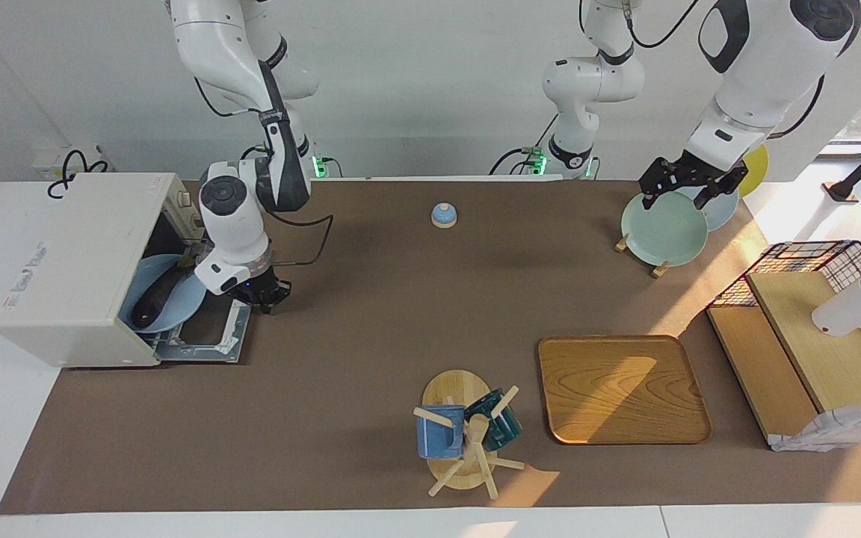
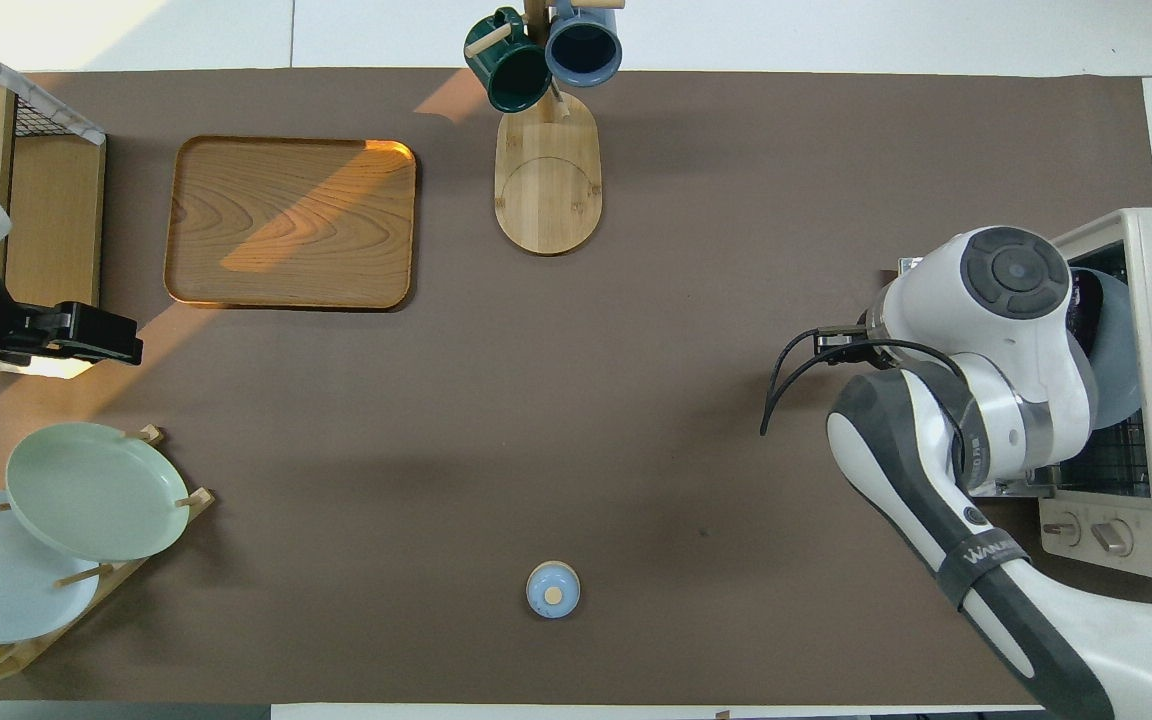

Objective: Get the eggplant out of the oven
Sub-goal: 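Pull the toaster oven door open with the right gripper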

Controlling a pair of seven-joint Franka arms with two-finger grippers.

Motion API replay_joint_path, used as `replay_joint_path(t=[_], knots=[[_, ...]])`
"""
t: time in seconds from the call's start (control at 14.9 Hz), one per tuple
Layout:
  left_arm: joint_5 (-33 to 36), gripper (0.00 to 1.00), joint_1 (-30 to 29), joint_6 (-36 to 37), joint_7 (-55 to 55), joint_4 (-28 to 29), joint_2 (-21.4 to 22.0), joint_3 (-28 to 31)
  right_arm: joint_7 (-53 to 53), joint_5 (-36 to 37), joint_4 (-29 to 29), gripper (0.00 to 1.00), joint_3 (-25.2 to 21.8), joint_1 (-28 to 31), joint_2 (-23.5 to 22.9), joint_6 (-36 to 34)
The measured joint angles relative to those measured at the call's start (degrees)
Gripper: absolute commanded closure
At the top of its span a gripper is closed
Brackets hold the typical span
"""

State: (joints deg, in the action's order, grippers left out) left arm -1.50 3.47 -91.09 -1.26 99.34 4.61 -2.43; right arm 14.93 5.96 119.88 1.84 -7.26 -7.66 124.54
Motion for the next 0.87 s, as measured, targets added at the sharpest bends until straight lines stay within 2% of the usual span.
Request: replay_joint_path(t=[0.4, 0.54, 0.74, 0.8, 0.87], knots=[[0.0, 0.00, 0.0, 0.0, 0.0, 0.0, 0.0, 0.0, -2.1, 9.0, -1.4, 0.06, -1.2, 1.7, 2.9, -7.5], [0.0, 0.00, 0.0, 0.0, 0.0, 0.0, 0.0, 0.0, -3.2, 10.4, -1.0, 0.11, -1.3, 3.0, 3.4, -7.7], [0.0, 0.00, 0.0, 0.0, 0.0, 0.0, 0.0, 0.0, -9.2, 10.6, -0.4, 0.12, -1.4, 5.6, 3.4, -6.8], [0.0, 0.00, 0.0, 0.0, 0.0, 0.0, 0.0, 0.0, -10.0, 10.6, -0.3, 0.16, -1.4, 6.3, 3.4, -6.7], [0.0, 0.00, 0.0, 0.0, 0.0, 0.0, 0.0, 0.0, -10.5, 10.6, 0.0, 0.27, -1.4, 6.9, 3.4, -6.5]])
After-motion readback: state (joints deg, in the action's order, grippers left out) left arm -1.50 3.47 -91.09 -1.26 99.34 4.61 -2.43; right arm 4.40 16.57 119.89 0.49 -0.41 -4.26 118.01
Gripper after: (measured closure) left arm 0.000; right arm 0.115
